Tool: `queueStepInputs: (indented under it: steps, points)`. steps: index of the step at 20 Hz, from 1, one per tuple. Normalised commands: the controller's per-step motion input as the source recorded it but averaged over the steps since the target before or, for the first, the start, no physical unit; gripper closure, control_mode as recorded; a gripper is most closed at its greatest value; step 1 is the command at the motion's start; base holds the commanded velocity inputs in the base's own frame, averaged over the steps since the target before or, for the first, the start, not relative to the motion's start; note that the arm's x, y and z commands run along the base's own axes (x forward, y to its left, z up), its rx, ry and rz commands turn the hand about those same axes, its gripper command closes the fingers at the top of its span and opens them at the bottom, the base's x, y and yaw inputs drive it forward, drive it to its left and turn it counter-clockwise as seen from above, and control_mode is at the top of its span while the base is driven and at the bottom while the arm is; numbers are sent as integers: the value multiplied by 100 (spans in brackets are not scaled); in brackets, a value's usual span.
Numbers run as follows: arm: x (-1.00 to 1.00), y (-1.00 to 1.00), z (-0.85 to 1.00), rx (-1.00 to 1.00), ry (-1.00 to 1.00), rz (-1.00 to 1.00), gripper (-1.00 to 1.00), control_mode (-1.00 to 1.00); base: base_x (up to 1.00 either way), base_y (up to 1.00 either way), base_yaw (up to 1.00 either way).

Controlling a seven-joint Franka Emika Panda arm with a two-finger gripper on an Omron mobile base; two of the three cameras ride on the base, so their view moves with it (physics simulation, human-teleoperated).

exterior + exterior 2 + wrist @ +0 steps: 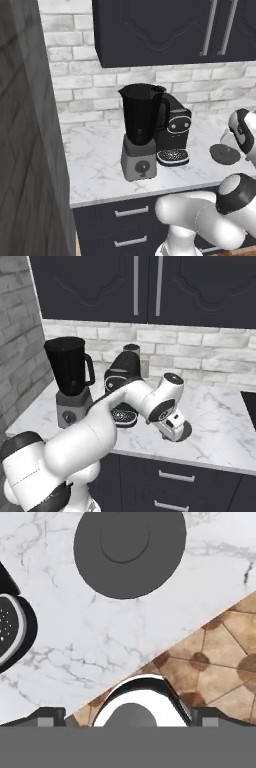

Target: Close the lid blender by securely placing the lid on top.

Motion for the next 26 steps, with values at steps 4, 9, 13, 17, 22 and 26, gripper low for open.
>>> queueStepInputs:
  steps: [4, 9, 13, 17, 22, 26]
  points:
    - [57, -32, -18, 0, 2, 0, -100, -100, 0, 0, 0]
    - [56, -24, -13, 0, 1, 0, -100, -100, 0, 0, 0]
    - [36, -13, -34, 0, 0, 0, -100, -100, 0, 0, 0]
    - [2, -2, -46, 0, -1, 0, -100, -100, 0, 0, 0]
    - [21, -1, -18, 0, 0, 0, -100, -100, 0, 0, 0]
    - [39, 0, -16, 0, 0, 0, -100, -100, 0, 0, 0]
